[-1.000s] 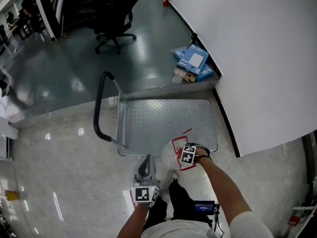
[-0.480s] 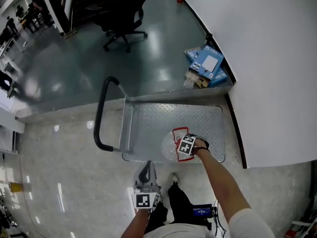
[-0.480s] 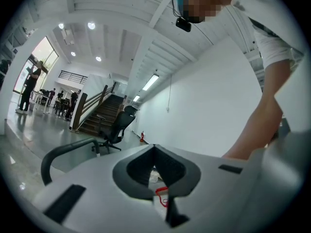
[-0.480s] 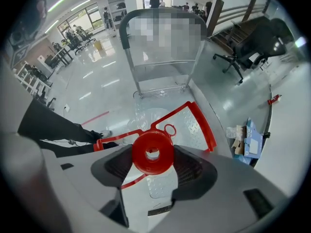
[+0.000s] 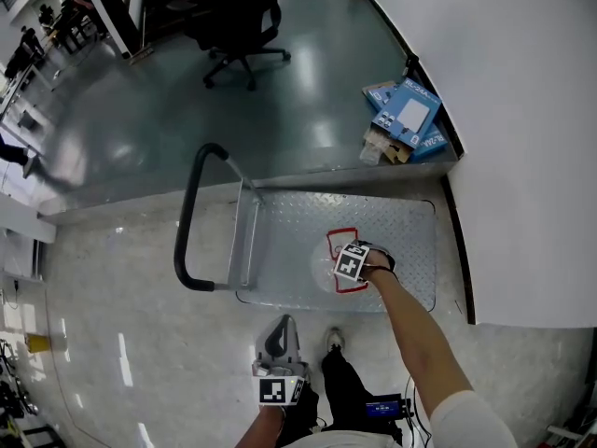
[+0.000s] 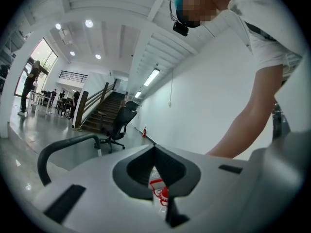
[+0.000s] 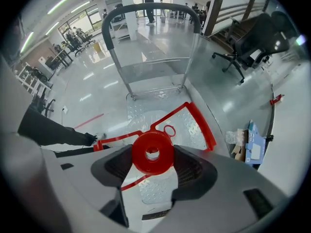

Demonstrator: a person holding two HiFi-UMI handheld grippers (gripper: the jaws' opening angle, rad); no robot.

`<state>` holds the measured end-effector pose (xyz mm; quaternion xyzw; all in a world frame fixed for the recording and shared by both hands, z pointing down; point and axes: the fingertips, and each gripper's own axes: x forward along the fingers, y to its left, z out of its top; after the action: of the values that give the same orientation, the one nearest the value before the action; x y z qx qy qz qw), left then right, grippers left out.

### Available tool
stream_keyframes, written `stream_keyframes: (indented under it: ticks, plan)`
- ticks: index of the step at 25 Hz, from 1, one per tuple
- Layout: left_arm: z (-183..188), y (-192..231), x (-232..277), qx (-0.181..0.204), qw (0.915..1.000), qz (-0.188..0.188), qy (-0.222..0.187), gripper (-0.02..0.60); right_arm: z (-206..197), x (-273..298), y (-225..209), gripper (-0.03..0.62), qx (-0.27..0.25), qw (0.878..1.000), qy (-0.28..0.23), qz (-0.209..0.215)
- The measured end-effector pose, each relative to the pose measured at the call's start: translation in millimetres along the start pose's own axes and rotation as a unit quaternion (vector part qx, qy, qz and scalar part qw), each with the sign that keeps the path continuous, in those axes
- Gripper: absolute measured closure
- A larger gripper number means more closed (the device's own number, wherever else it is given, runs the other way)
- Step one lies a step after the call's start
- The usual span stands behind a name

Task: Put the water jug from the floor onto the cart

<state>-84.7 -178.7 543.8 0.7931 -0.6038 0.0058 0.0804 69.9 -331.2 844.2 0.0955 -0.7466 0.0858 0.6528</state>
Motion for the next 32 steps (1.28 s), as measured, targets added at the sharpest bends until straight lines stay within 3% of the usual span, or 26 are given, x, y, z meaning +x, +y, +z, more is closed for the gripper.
stream_keyframes:
  ticks: [12,25,29,31,32]
  plan:
    - [-7.6,-10.8,17.7,-0.005,0.9999,-0.011,0.004,0.578,-11.4,0.2,-9.7,0.322,-0.015,1.0,0.005,0.026]
    - [-8.3,-12.9,14.9,-0.005,0.9999,-0.014,0.002,0.578,-7.0,-24.0,-13.7,0.322,-0.022,0.999,-0.023,0.01]
    - [-1.8,-14.1,10.5,-0.008,0.9997,-0.02,-0.009,0.578,7.4,-72.7,-25.8,0.344,0.025,0.995,-0.096,-0.027]
    - [5.7,-16.9,4.0,-0.009,0.9995,-0.026,-0.018,0.578,12.6,-111.9,-29.8,0.456,0.08,0.98,-0.169,-0.063]
    - [12.1,-18.8,0.9,-0.008,0.9992,-0.031,-0.023,0.578,12.5,-134.9,-32.2,0.515,0.113,0.967,-0.209,-0.087]
